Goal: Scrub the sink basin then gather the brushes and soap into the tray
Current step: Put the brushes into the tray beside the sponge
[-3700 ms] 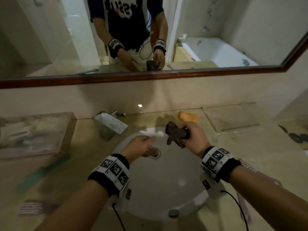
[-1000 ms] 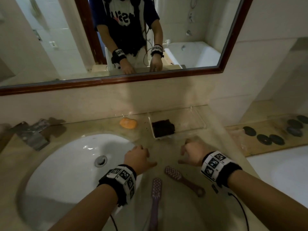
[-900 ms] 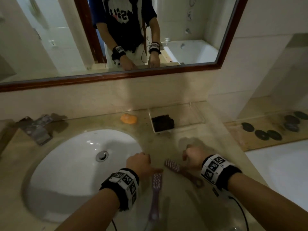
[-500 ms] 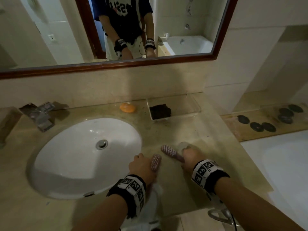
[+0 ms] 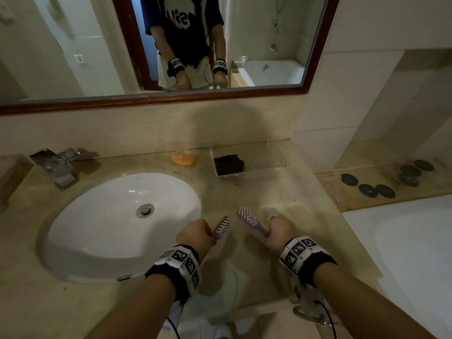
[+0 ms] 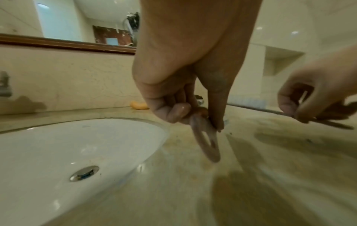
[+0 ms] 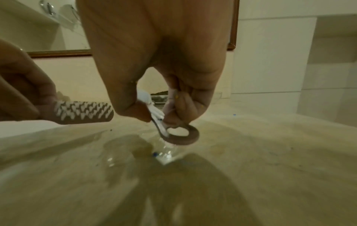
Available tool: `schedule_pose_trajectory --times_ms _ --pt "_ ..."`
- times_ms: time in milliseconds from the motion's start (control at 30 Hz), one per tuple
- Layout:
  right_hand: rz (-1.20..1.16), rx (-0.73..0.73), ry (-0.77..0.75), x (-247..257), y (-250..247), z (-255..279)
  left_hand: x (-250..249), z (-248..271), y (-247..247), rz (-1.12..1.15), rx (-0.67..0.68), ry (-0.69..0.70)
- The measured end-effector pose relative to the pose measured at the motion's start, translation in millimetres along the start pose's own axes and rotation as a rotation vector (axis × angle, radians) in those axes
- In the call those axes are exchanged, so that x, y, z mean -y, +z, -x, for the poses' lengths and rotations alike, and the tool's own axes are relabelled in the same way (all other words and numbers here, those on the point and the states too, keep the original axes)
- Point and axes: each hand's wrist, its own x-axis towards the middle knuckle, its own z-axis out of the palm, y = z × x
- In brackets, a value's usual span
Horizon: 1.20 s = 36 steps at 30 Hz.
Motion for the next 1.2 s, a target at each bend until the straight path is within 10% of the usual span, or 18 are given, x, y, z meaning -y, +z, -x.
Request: schedule_pose_trajectory --times_ms 500,767,1200 --pt "-0.363 -0.241 0.03 -25 -112 -130 -104 -137 -69 0.687 -0.184 0.016" --pt "-0.443 -0.164 -0.044 -15 -145 -209 -173 -214 -59 0.504 -0.366 -0.022" --pt "-0.476 -0.023 -0.11 3 -119 -263 -183 -273 -39 0.314 -0.092 -0.16"
